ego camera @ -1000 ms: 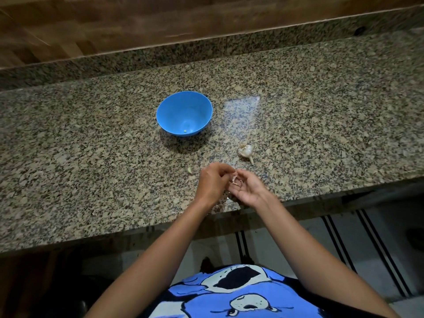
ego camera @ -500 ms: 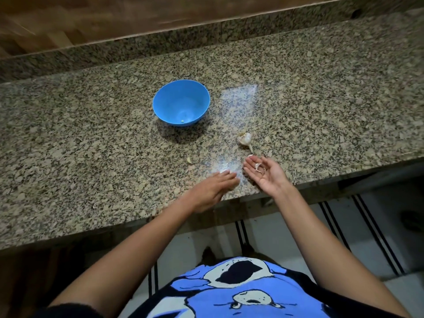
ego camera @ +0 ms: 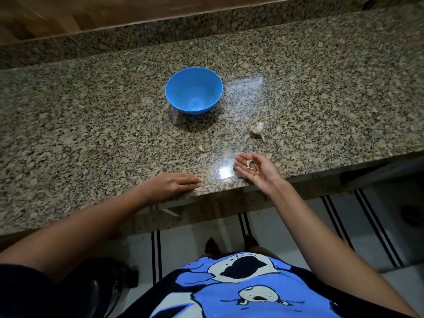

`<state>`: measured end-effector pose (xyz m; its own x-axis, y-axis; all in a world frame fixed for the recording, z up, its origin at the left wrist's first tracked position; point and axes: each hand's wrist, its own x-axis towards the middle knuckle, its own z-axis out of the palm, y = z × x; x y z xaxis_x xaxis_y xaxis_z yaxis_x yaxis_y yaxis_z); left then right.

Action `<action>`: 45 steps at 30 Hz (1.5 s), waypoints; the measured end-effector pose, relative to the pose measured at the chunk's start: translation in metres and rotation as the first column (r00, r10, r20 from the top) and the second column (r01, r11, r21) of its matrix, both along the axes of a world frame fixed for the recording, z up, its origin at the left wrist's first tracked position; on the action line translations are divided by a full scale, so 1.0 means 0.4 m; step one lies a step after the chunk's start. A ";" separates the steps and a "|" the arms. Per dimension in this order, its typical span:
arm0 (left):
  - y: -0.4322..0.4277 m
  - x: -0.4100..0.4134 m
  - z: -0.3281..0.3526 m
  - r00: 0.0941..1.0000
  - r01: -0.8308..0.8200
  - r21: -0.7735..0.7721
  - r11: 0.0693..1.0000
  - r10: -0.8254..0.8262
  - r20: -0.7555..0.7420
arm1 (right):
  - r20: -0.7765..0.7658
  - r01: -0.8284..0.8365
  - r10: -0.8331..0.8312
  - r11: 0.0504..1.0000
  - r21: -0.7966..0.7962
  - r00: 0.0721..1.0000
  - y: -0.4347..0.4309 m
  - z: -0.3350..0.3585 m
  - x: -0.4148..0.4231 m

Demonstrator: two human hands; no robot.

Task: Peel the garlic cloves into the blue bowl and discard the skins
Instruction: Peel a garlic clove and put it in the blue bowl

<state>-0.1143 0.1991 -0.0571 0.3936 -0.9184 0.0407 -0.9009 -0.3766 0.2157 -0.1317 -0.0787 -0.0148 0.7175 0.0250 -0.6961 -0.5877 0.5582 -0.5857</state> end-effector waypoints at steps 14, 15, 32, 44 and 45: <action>-0.055 -0.064 0.050 0.618 -0.760 -0.052 0.647 0.696 -0.365 | -0.036 -0.173 0.174 0.984 0.042 0.984 0.154 0.001 -0.006; -0.061 -0.069 0.058 0.394 -0.885 -0.010 0.465 0.737 -0.550 | -0.040 -0.174 0.176 0.983 0.049 0.984 0.161 0.001 -0.004; 0.023 -0.113 0.103 -0.131 -0.991 0.085 -0.106 0.902 -0.411 | -0.089 -0.222 0.234 0.967 0.128 0.968 0.197 -0.017 0.050; -0.087 -0.212 0.042 0.403 -0.903 -0.009 0.429 0.841 -0.361 | -0.046 -0.227 0.229 0.972 0.057 0.972 0.182 -0.027 0.056; -0.064 -0.202 0.055 0.409 -0.897 -0.040 0.440 0.794 -0.449 | -0.053 -0.214 0.217 0.975 0.058 0.975 0.190 -0.028 0.054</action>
<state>-0.1950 0.1734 -0.0353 0.9919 -0.0741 -0.1036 0.0049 -0.7904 0.6125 -0.1099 -0.0028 -0.0260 0.6496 0.2111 -0.7304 -0.7296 0.4434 -0.5207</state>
